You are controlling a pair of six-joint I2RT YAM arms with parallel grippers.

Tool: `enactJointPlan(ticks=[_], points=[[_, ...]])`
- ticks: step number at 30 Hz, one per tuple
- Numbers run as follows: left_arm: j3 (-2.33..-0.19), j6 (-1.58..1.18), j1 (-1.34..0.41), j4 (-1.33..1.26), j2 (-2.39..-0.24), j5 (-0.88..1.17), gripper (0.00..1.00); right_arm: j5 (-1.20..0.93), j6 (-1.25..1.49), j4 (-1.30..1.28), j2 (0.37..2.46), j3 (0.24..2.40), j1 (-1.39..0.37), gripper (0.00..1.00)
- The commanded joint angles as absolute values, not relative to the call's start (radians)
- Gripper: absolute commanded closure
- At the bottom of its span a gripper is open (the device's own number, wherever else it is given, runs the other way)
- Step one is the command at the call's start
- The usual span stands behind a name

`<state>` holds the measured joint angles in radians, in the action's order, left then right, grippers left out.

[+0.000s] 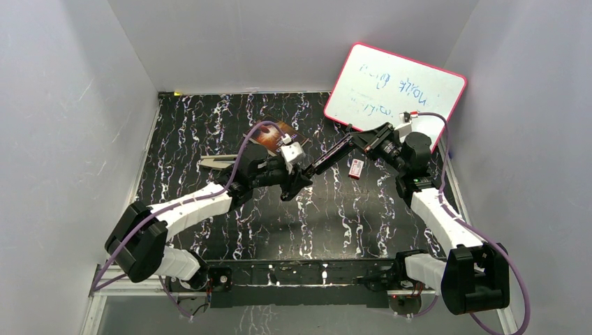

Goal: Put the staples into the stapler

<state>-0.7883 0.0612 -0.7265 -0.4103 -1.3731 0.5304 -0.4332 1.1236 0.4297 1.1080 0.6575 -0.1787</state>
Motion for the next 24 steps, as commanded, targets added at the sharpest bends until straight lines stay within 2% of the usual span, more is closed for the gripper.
enactJointPlan(ticks=[1,3,5,12,14,17,24], points=[[-0.85,0.087,-0.728,-0.429,-1.384,0.515,0.82,-0.454,1.168,0.537,1.072,0.664,-0.179,1.0],[-0.862,0.109,-0.727,-0.411,-1.383,0.507,0.93,-0.452,1.163,0.528,1.067,0.654,-0.178,1.0],[-0.872,0.133,-0.728,-0.386,-1.375,0.501,1.0,-0.447,1.148,0.512,1.056,0.648,-0.178,0.94],[-0.874,0.271,-0.718,-0.251,-1.303,0.548,1.0,-0.349,1.02,0.349,1.008,0.68,-0.179,0.58],[-0.871,0.308,-0.713,-0.196,-1.278,0.572,1.0,-0.303,0.976,0.293,0.982,0.69,-0.178,0.52],[-0.855,0.355,-0.705,-0.128,-1.237,0.578,1.0,-0.214,0.907,0.21,0.928,0.693,-0.177,0.46],[-0.824,0.458,-0.676,0.013,-1.155,0.562,1.0,-0.083,0.73,0.115,0.812,0.648,-0.177,0.4]])
